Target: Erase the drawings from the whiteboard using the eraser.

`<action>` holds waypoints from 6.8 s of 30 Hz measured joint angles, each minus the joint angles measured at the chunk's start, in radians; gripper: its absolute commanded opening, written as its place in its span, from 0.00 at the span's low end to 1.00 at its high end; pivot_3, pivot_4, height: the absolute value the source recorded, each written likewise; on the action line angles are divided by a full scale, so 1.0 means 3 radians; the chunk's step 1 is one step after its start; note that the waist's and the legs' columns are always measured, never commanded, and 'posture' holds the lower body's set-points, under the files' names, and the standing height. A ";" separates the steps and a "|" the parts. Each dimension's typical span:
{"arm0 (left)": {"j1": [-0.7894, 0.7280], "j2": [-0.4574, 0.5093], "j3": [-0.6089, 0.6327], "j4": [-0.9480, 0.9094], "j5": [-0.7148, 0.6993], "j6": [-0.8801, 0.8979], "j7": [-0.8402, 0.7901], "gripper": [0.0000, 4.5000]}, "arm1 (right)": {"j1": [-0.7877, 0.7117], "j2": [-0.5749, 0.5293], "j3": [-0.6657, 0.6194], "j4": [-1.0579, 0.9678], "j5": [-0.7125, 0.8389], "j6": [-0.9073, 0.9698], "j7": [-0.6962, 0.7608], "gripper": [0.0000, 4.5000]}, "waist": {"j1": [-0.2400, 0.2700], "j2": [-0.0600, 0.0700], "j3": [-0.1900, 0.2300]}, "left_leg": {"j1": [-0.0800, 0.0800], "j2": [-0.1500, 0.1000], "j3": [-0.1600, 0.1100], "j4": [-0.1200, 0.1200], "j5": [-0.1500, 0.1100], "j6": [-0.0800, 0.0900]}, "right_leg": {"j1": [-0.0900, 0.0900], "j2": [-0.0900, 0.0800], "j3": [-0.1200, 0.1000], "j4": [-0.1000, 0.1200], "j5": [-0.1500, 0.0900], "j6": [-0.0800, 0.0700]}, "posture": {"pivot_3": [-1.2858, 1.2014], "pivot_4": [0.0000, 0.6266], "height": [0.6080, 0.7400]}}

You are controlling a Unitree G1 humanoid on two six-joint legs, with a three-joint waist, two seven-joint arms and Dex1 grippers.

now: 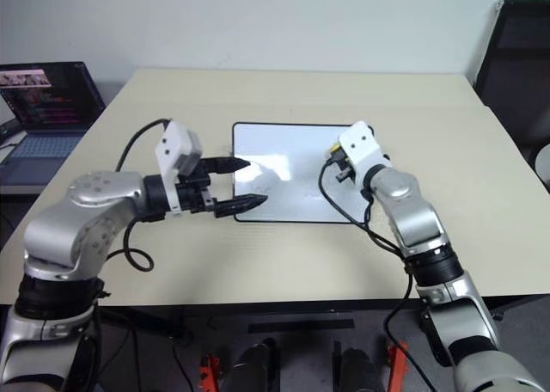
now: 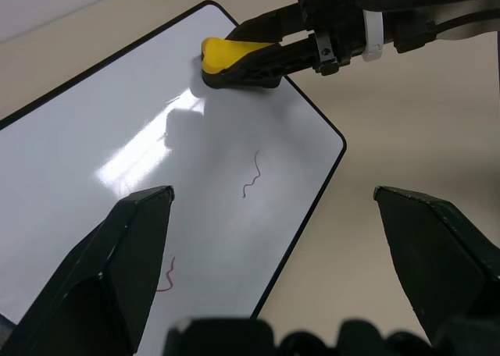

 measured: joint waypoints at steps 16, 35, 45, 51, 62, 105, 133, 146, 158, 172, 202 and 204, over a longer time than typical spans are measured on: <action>-0.0002 -0.0021 -0.0006 0.0002 0.0048 -0.0015 0.0002 1.00 | 0.0224 -0.0135 -0.0265 -0.0109 0.0028 0.0203 0.0187 0.24 | 0.0005 -0.0006 -0.0004 | 0.0005 0.0000 0.0000 0.0004 0.0015 0.0015 | 0.0006 0.0000 0.0001 -0.0002 0.0014 0.0012 | 0.52 0.24 1.00; 0.0622 0.0121 0.0271 -0.0203 0.0034 0.0053 0.0191 1.00 | 0.0574 0.0014 -0.0384 -0.1082 0.0349 0.0129 0.0552 0.24 | -0.0004 -0.0006 -0.0003 | -0.0002 0.0001 0.0002 -0.0012 0.0019 0.0021 | -0.0008 -0.0001 0.0001 -0.0005 0.0017 -0.0003 | 0.52 0.24 1.00; 0.1271 0.0233 0.0532 -0.0690 -0.0096 0.0168 0.0288 1.00 | 0.1228 -0.0340 0.0031 -0.1714 0.0382 0.0308 0.0799 0.24 | 0.0005 -0.0007 -0.0002 | 0.0001 0.0002 0.0005 -0.0002 0.0017 0.0017 | -0.0008 -0.0006 0.0003 -0.0007 0.0008 -0.0014 | 0.52 0.24 1.00; 0.1368 0.0303 0.0530 -0.0689 -0.0075 0.0158 0.0303 1.00 | 0.0919 -0.0257 0.0549 -0.1279 -0.0259 -0.0305 0.0632 0.24 | 0.0002 -0.0007 -0.0003 | 0.0004 0.0005 0.0009 -0.0002 0.0016 0.0015 | -0.0021 -0.0007 0.0001 -0.0010 0.0012 -0.0017 | 0.52 0.24 1.00; 0.1196 0.0305 0.0434 -0.0672 -0.0079 0.0146 0.0347 1.00 | 0.0591 0.0083 0.0664 -0.0462 -0.0629 -0.0570 0.0503 0.24 | 0.0012 -0.0009 -0.0002 | -0.0003 0.0004 0.0011 -0.0007 0.0018 0.0014 | -0.0009 -0.0004 0.0001 -0.0008 0.0019 -0.0006 | 0.52 0.24 1.00; 0.1245 0.0261 0.0265 -0.0537 -0.0077 0.0071 0.0361 1.00 | 0.0468 0.0151 0.0217 0.0112 -0.0897 -0.0704 0.0241 0.24 | 0.0021 -0.0019 -0.0008 | 0.0017 0.0006 0.0012 0.0001 0.0012 0.0003 | -0.0007 -0.0009 0.0001 -0.0009 0.0026 -0.0014 | 0.52 0.24 1.00; 0.1384 0.0241 0.0576 -0.0508 -0.0092 0.0077 0.0547 1.00 | 0.0633 0.0207 0.0374 -0.0138 -0.0965 -0.0716 0.0437 0.24 | 0.0007 -0.0023 -0.0010 | 0.0016 0.0049 0.0069 -0.0004 0.0020 0.0016 | -0.0021 -0.0004 0.0002 -0.0015 0.0022 -0.0021 | 0.52 0.24 1.00; 0.1754 0.0196 0.1049 -0.0424 -0.0036 0.0081 0.0851 1.00 | 0.0932 0.0409 0.0567 -0.1089 -0.0574 -0.0360 0.0846 0.24 | 0.0007 -0.0023 -0.0006 | -0.0003 0.0054 0.0075 -0.0010 0.0015 0.0009 | -0.0034 -0.0002 0.0002 -0.0012 0.0007 -0.0022 | 0.52 0.24 1.00; 0.1863 0.0265 0.1155 -0.0467 -0.0096 0.0145 0.0779 1.00 | -0.0162 0.0675 0.1085 0.0334 -0.1012 -0.0952 0.0868 0.24 | 0.0002 -0.0026 -0.0005 | -0.0003 0.0053 0.0076 -0.0011 0.0015 0.0009 | -0.0047 -0.0001 0.0002 -0.0013 0.0018 -0.0036 | 0.52 0.24 1.00; 0.1583 0.0473 0.1082 -0.0314 -0.0086 0.0130 0.0506 1.00 | -0.0990 0.1216 0.1158 0.1771 -0.1166 -0.1452 0.0771 0.24 | -0.0001 -0.0026 -0.0004 | -0.0003 0.0055 0.0076 -0.0015 0.0014 0.0007 | -0.0050 0.0003 0.0002 -0.0009 0.0023 -0.0026 | 0.52 0.24 1.00; 0.1523 0.0490 0.0952 -0.0272 -0.0073 0.0073 0.0425 1.00 | -0.1224 0.1084 0.1169 0.2524 -0.1366 -0.2042 0.0636 0.24 | 0.0013 -0.0026 -0.0005 | 0.0010 0.0058 0.0072 -0.0010 0.0010 -0.0001 | -0.0039 0.0003 0.0001 -0.0005 0.0031 -0.0031 | 0.52 0.24 1.00; 0.1513 0.0490 0.0943 -0.0263 -0.0073 0.0073 0.0425 1.00 | -0.1222 0.1064 0.1195 0.2517 -0.1426 -0.2042 0.0698 0.24 | 0.0014 -0.0026 -0.0005 | 0.0010 0.0056 0.0072 -0.0009 0.0004 -0.0012 | -0.0038 0.0001 0.0001 -0.0005 0.0031 -0.0031 | 0.52 0.24 1.00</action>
